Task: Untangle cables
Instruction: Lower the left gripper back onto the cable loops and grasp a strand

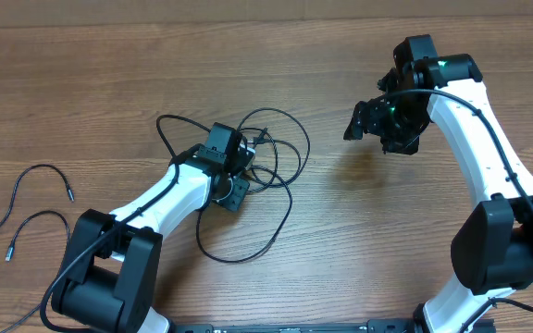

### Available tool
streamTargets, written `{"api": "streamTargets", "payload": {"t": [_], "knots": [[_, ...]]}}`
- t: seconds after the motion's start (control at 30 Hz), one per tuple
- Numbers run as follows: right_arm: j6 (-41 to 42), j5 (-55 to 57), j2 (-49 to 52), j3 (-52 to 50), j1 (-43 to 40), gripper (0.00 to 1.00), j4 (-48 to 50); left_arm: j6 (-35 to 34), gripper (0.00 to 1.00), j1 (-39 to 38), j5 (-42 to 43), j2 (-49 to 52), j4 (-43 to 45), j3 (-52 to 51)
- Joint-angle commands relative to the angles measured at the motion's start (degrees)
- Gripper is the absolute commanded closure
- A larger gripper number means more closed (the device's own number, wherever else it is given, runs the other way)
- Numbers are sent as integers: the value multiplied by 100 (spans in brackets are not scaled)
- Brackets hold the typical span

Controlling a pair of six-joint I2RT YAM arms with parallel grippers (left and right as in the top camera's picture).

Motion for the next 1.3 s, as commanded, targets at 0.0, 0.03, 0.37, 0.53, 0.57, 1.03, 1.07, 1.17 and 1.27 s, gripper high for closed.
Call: {"api": "streamTargets", "payload": {"t": [0.0, 0.03, 0.37, 0.53, 0.57, 1.03, 1.07, 1.17, 1.27], "knots": [[37, 57, -122, 7, -15, 18, 20, 66, 52, -37, 122, 46, -22, -61], [37, 57, -122, 7, -15, 18, 11, 66, 49, -37, 98, 52, 31, -79], [37, 57, -122, 7, -15, 18, -11, 22, 51, -35, 92, 74, 398, -188], [37, 57, -122, 7, -15, 18, -17, 20, 53, -35, 96, 98, 407, -190], [37, 57, -122, 7, -15, 18, -17, 15, 55, -35, 103, 101, 402, -190], [35, 57, -122, 7, -15, 18, -57, -278, 86, -33, 96, 92, 120, -179], [35, 57, -122, 7, -15, 18, -57, -280, 87, -33, 96, 92, 98, -157], [37, 57, -122, 7, -15, 18, -63, -280, 96, -33, 79, 90, -57, 11], [37, 57, -122, 7, -15, 18, -76, -280, 96, -31, 57, 55, -308, 319]]}}
